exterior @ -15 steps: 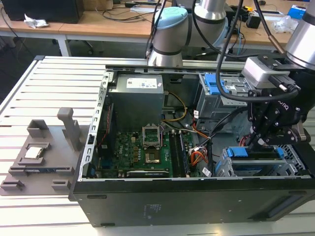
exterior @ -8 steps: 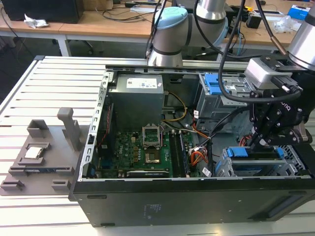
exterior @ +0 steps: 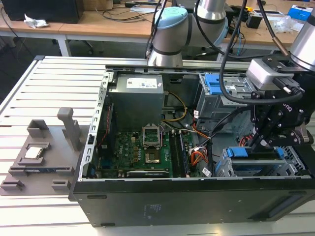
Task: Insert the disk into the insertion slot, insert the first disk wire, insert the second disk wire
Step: 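Insert the second disk wire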
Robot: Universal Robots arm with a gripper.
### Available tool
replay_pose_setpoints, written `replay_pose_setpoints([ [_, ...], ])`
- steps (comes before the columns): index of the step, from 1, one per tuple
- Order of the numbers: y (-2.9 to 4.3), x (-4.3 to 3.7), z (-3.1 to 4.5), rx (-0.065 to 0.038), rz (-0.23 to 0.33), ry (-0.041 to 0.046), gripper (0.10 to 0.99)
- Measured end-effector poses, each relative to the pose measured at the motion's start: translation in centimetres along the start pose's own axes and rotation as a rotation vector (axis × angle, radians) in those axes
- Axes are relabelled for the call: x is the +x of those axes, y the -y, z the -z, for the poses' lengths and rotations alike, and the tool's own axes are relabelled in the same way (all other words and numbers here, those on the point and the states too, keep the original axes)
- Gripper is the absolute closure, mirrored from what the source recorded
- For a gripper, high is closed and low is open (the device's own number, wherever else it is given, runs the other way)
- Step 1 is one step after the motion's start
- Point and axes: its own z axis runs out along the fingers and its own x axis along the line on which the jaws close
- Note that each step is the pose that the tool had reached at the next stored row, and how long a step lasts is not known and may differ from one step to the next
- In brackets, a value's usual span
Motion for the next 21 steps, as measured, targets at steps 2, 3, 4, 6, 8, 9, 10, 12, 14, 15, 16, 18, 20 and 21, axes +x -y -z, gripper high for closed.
replay_pose_setpoints([
  [2, -0.01, 0.00, 0.15, 0.000, 0.000, -0.0006, 0.941],
  [3, -0.01, 0.00, 0.14, 0.000, 0.000, -0.0005, 0.941],
  [4, -0.01, 0.01, 0.12, -0.001, 0.000, -0.0004, 0.941],
  [6, 0.00, 0.00, 0.03, -0.002, 0.000, -0.0002, 0.941],
  [8, 0.02, 0.00, -0.04, -0.003, 0.000, -0.0004, 0.941],
  [9, 0.06, 0.00, -0.09, -0.004, 0.000, -0.0002, 0.941],
  [10, 0.28, 0.03, -0.12, -0.005, 0.000, 0.0009, 0.941],
  [12, 0.41, 0.04, -0.13, -0.006, 0.000, 0.0027, 0.941],
  [14, 0.41, 0.05, -0.10, -0.005, 0.000, 0.0056, 0.941],
  [15, 0.41, 0.06, 0.03, -0.005, 0.000, 0.0064, 0.941],
  [16, 0.40, 0.06, 0.11, -0.005, 0.000, 0.0062, 0.941],
  [18, 0.40, 0.06, 0.18, -0.004, 0.001, 0.0137, 0.941],
  [20, 0.40, 0.05, 0.08, -0.003, 0.001, 0.0231, 0.941],
  [21, 0.40, 0.06, 0.07, -0.003, 0.001, 0.0230, 0.941],
])
